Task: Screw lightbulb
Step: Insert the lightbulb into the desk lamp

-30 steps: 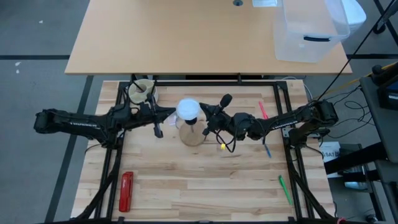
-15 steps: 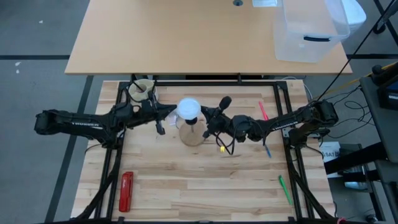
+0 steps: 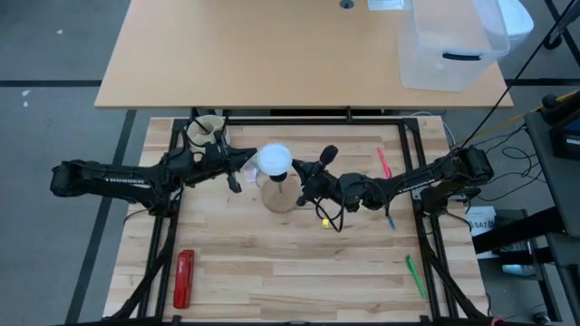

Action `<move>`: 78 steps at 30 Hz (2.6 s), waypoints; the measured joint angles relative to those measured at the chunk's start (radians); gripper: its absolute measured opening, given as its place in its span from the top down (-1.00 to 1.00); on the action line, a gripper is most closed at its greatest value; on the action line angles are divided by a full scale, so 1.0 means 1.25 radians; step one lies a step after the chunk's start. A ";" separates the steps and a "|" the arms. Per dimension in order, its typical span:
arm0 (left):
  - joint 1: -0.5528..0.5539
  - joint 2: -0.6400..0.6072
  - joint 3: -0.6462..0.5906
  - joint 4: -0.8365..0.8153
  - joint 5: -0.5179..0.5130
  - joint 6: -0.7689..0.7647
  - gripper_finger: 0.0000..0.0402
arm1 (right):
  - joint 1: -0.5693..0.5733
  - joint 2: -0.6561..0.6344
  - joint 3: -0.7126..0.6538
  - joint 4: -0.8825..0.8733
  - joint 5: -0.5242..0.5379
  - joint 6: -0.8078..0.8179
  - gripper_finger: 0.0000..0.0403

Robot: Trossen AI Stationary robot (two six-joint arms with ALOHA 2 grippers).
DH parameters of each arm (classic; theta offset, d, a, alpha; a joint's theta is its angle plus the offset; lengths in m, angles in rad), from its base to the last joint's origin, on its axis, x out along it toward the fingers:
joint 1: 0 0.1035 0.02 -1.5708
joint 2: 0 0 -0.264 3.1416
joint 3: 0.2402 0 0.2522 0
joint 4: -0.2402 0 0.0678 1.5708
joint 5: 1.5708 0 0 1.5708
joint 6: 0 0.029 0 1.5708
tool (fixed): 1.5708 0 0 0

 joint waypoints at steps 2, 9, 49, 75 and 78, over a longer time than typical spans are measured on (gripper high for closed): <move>0.000 0.000 0.000 0.000 -0.014 -0.001 1.00 | 0.006 0.000 0.000 -0.002 0.007 0.006 1.00; -0.007 -0.020 0.000 0.003 -0.022 0.015 1.00 | 0.025 0.000 0.000 -0.017 0.060 0.006 1.00; -0.097 0.062 0.000 0.040 -0.008 0.042 1.00 | -0.024 0.000 0.000 0.061 0.052 -0.098 1.00; -0.029 0.062 0.000 0.009 -0.021 0.033 1.00 | 0.055 0.000 0.000 0.047 0.075 -0.073 1.00; -0.015 0.062 0.000 0.007 -0.021 0.031 1.00 | 0.062 0.000 0.000 0.047 0.078 -0.064 1.00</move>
